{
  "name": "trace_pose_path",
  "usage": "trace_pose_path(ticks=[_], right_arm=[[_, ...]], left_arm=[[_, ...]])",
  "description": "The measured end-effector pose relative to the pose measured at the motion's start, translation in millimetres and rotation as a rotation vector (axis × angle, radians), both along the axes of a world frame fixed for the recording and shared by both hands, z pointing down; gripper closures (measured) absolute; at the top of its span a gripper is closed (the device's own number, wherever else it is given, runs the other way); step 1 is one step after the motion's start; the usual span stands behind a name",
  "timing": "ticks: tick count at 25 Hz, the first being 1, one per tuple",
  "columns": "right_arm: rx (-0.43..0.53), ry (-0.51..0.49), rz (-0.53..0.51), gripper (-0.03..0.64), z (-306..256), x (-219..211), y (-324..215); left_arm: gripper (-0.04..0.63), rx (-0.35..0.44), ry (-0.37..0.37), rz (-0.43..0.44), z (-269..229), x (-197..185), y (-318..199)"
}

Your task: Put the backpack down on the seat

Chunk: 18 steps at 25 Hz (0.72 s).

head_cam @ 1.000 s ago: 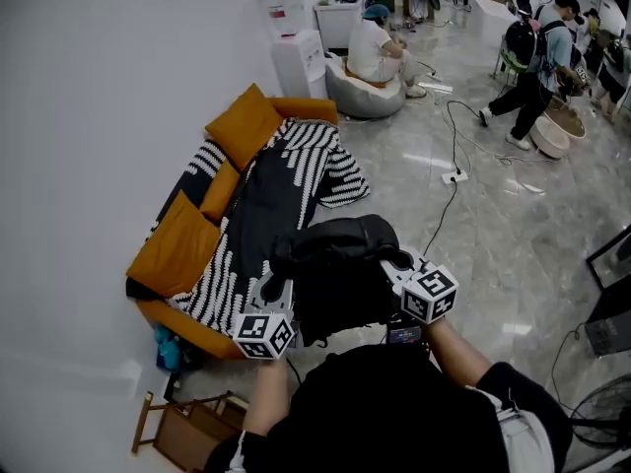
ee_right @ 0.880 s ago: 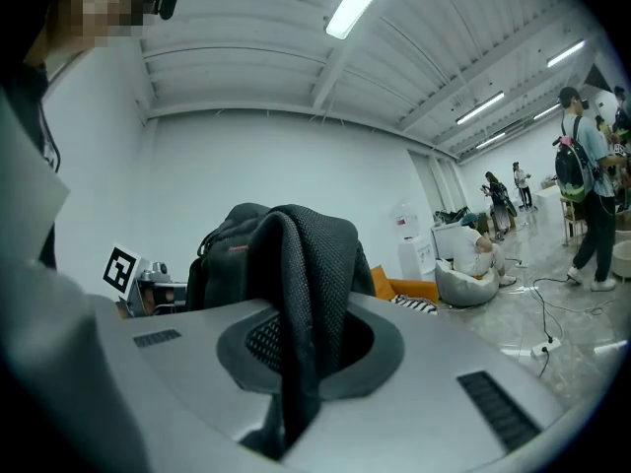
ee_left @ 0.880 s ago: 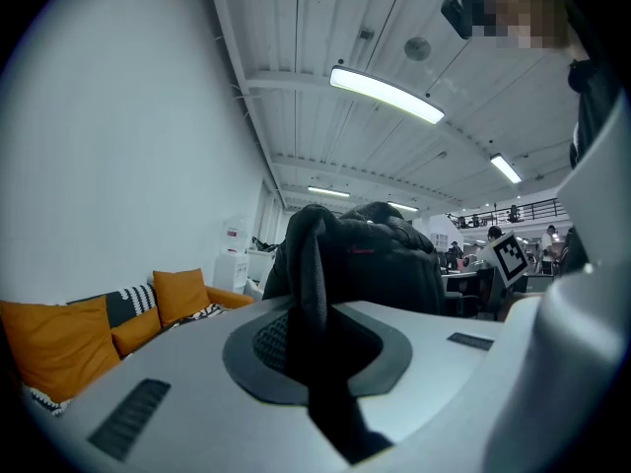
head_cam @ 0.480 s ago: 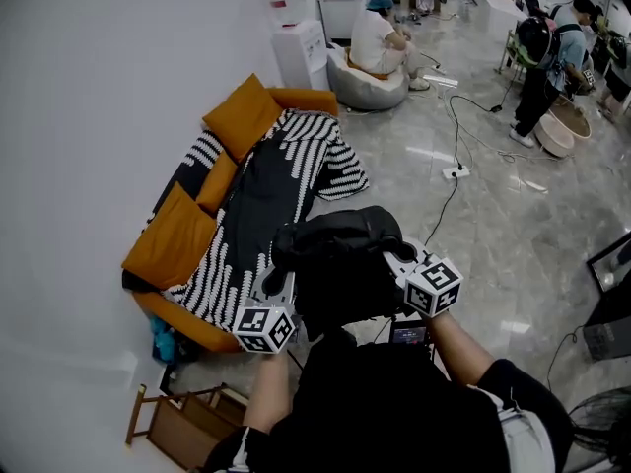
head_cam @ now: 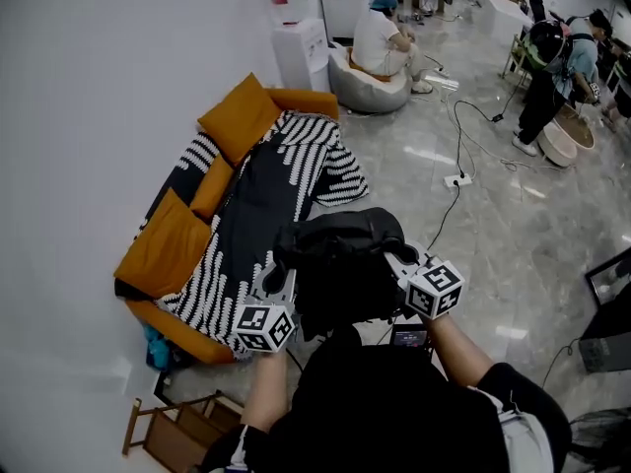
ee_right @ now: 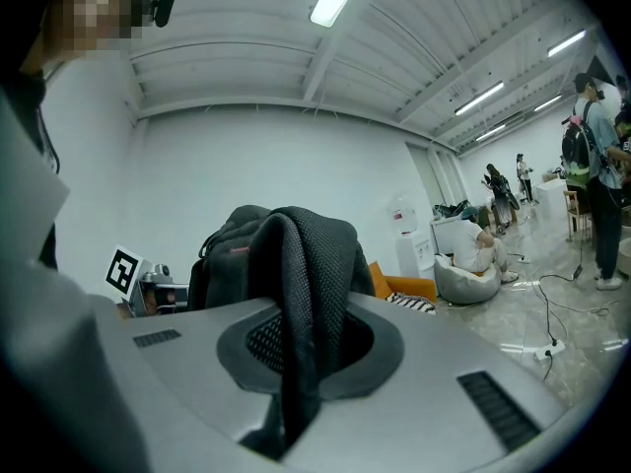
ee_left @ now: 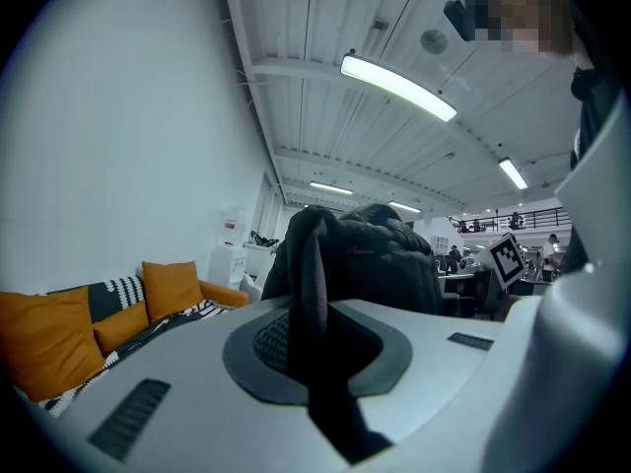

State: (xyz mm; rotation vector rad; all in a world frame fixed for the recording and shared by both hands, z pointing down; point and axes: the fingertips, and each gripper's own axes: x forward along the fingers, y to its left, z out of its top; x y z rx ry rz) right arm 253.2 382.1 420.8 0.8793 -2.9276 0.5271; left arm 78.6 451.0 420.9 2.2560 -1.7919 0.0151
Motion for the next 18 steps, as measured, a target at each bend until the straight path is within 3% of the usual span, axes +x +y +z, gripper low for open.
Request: trace_pose_path(ticks=[18], right_arm=[[0.008,0.006,0.022,0.568,-6.0,-73.2,-153.5]], left_arm=[[0.554,0.001,0.023,0.050,-6.4,-74.7,-156.4]])
